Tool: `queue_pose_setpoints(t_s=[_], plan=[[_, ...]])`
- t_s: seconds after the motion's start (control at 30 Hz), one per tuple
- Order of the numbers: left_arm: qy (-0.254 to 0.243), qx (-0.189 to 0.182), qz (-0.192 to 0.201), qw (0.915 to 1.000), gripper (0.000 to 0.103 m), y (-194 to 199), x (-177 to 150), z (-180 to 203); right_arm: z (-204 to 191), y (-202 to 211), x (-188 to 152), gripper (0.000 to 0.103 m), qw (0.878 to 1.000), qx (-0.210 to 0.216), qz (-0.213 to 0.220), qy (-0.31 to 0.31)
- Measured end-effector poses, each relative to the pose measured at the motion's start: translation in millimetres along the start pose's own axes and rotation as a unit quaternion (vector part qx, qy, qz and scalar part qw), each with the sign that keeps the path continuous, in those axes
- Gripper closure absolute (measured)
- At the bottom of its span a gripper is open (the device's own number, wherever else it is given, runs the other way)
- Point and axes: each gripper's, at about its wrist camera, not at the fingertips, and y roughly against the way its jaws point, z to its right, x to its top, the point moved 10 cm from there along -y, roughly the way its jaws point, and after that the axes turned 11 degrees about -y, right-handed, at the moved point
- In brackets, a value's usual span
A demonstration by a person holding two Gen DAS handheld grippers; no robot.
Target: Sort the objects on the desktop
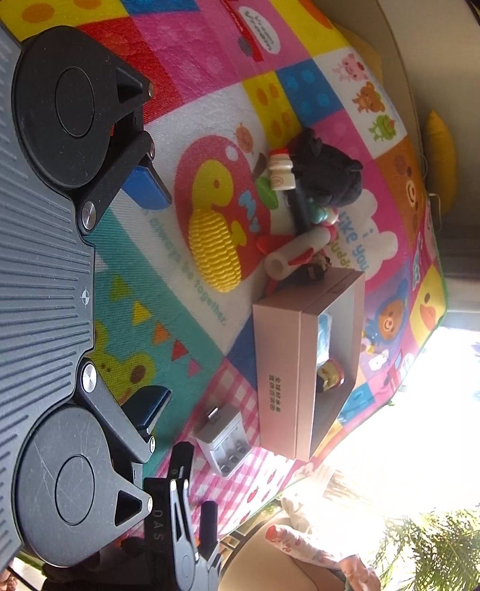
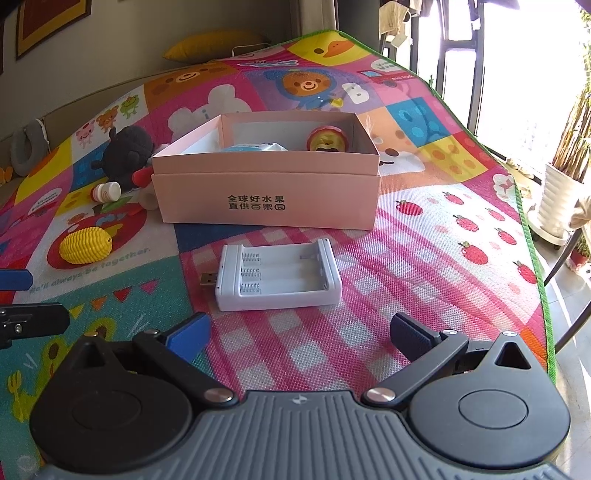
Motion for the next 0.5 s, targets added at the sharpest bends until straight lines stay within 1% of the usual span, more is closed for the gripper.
queue_pose_setpoints(t_s=[0.13,0.2,0.37,0.4,0.43,0.5], plan=[[0.04,0.014,-0.008,0.9991,0.0,-23.0,13.5,-12.5,0.0,0.2,-0.1,0.0,1.0,-0.006,0.002,0.001],[0.051,0.024,-0.015,0.9983,0.0,-34.8,16.2,-17.4,0.3,0.7,-0.4,0.0,1.0,-0.009,0.005,0.002],[0.051,0.048,-0.013,0.9975,0.0,-46.8,24.9,-24.3,-0.4,1.1,-0.5,0.0,1.0,-0.01,0.009,0.005],[0.047,0.051,-0.013,0.9975,0.004,-47.7,26.1,-24.6,-0.6,0.8,-0.4,0.0,1.0,-0.009,0.008,0.005],[0.043,0.052,-0.014,0.9976,0.014,-48.6,26.6,-24.7,-0.5,0.8,-0.4,0.0,1.0,-0.008,0.008,0.004],[0.035,0.05,-0.019,0.998,0.03,-50.5,25.9,-24.1,-0.7,0.7,-0.5,0.0,1.0,-0.006,0.007,0.003]])
